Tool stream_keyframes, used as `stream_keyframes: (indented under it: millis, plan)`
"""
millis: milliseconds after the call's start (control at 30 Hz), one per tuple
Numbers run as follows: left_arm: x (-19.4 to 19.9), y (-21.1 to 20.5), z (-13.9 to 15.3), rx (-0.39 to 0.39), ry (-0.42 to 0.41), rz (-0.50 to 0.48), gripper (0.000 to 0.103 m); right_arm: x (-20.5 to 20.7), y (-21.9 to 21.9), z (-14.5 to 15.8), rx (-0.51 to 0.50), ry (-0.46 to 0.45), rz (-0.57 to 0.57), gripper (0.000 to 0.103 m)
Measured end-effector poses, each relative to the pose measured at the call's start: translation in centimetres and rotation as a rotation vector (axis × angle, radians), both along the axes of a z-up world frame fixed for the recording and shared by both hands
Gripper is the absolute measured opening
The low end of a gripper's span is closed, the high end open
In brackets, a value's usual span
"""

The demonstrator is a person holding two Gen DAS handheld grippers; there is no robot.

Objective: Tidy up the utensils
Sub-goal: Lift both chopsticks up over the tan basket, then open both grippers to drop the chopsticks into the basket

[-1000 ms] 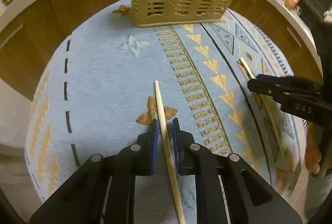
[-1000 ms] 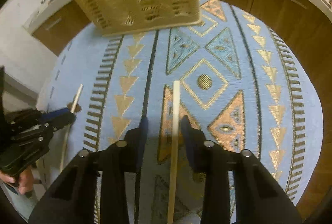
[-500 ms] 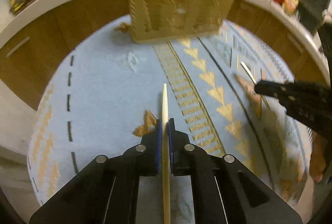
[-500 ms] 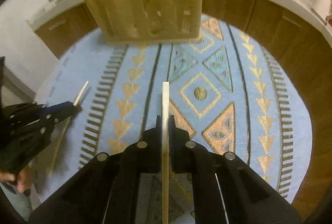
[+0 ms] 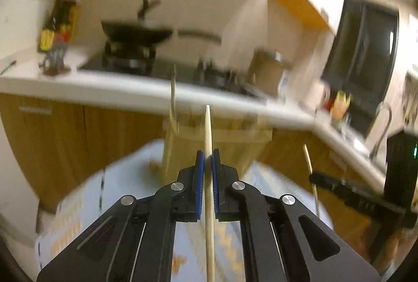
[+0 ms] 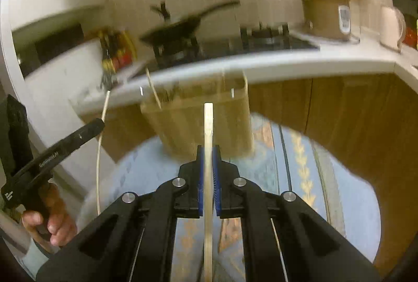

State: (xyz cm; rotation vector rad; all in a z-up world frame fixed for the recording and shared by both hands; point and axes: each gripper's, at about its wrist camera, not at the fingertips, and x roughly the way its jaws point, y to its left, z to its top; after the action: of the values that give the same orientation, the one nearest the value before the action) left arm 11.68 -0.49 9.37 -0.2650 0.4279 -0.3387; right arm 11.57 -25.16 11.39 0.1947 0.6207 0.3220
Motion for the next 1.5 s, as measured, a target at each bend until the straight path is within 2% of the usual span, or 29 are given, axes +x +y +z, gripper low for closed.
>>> stream_keyframes:
  millis: [200,467,600,700,767,900,1000,1100,1267,1500]
  plan:
    - [1.9,-0.6,5.3,-0.049,-0.17,0.081,0.004,3.2,-0.5,3.2,0.103,-0.085,-0.024,0.005]
    - [5.5,-1.7,7.7,-0.041,-0.278,0.193,0.004,7.7,0.2,5.7,0.178,-0.179,-0.085,0.005]
    - [7.6,-2.5,7.2,-0.003,-0.327,0.281,0.004,9.8,1.4,6.6,0.151,-0.26,-0.161,0.005]
    - [9.5,-2.1,6.3,-0.035,-0.309,0.288,0.004,12.1,2.2,6.8,0.173,-0.282,-0.206,0.005]
    - [10.6,-2.0,5.9,-0.041,-0.313,0.3,0.004,13.3,2.3,6.6,0.2,-0.28,-0.231,0.005]
    - [11.7,-1.8,5.4,-0.043,-0.328,0.326,0.004,15.1,2.0,5.7,0.232,-0.291,-0.358,0.005]
    - [12.5,-1.6,4.7,-0.052,-0.324,0.344,0.004,16.5,1.5,4.8,0.29,-0.282,-0.384,0.005]
    - [13.2,-1.3,3.8,-0.074,-0.31,0.354,0.004,16.9,1.5,4.0,0.305,-0.296,-0.426,0.005]
    - [13.6,-1.3,2.8,-0.087,-0.312,0.369,0.004,16.3,2.4,2.3,0.268,-0.359,-0.508,0.005]
    - [13.2,-2.2,1.5,-0.056,-0.333,0.398,0.004,16.1,2.9,0.8,0.242,-0.402,-0.549,0.005]
